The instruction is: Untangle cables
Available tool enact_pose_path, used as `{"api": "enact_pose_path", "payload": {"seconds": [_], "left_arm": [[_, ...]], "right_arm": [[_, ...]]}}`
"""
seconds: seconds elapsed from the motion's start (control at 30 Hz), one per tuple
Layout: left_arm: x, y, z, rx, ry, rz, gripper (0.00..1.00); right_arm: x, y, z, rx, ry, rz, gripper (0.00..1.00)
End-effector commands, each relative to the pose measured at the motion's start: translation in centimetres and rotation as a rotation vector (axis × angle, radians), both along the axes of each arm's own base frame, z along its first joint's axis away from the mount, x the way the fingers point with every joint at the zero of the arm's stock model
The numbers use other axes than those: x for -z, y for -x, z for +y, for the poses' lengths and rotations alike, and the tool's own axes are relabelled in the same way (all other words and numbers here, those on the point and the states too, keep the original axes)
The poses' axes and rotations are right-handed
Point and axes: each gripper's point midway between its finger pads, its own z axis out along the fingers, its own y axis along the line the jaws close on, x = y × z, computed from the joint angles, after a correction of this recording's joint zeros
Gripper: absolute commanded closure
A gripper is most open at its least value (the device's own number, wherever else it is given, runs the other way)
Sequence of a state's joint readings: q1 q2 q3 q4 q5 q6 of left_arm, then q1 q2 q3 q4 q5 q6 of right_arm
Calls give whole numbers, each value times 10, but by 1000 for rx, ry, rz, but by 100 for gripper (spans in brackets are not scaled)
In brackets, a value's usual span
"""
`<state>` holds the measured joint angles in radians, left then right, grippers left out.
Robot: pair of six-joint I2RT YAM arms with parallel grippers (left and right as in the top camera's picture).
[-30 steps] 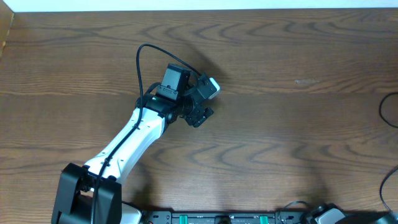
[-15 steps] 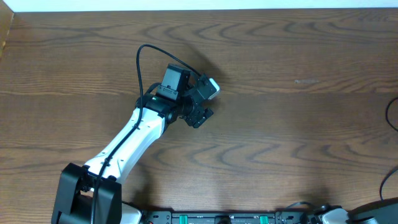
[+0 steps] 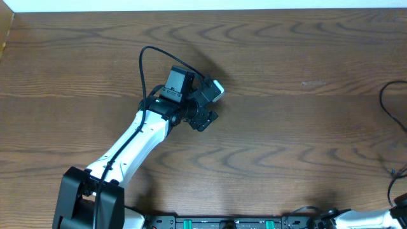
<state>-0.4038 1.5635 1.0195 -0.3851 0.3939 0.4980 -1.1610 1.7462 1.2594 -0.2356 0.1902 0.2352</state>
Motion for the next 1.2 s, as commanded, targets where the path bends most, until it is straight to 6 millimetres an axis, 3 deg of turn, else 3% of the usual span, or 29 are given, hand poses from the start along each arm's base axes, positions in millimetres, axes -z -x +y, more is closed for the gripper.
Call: {"api": "enact_pose_path", "payload": {"seconds": [0.0, 0.03, 0.1, 0.13, 0.37, 0.43, 0.6, 0.77, 0.87, 1.03, 1.17], "left_arm": [[4, 3, -2, 3, 6, 22, 25], [4, 3, -2, 3, 6, 22, 25], [4, 2, -2, 3, 7, 22, 22], [4, 2, -2, 3, 6, 22, 21], [4, 2, -2, 3, 6, 21, 18], [4, 2, -2, 3, 6, 21, 18], [4, 2, -2, 4, 6, 20, 17], [4, 2, -2, 4, 7, 20, 17], [4, 2, -2, 4, 7, 20, 17], [4, 2, -2, 4, 6, 20, 17], [4, 2, -2, 3, 6, 20, 17]], "right_arm": [[24, -16, 4, -37, -91, -76, 98], [31, -20, 6, -53, -113, -84, 91], [42, -28, 11, -102, -151, -98, 37], [45, -35, 13, -145, -165, -106, 1], [46, -54, 23, -245, -189, -146, 1], [43, -67, 29, -307, -202, -204, 1], [5, -130, 60, -600, -203, -429, 1], [-26, -163, 76, -651, -142, -387, 1], [-25, -164, 79, -560, -119, -260, 1], [0, -141, 83, -367, -126, -12, 1], [17, -127, 96, -284, -182, 76, 1]]}}
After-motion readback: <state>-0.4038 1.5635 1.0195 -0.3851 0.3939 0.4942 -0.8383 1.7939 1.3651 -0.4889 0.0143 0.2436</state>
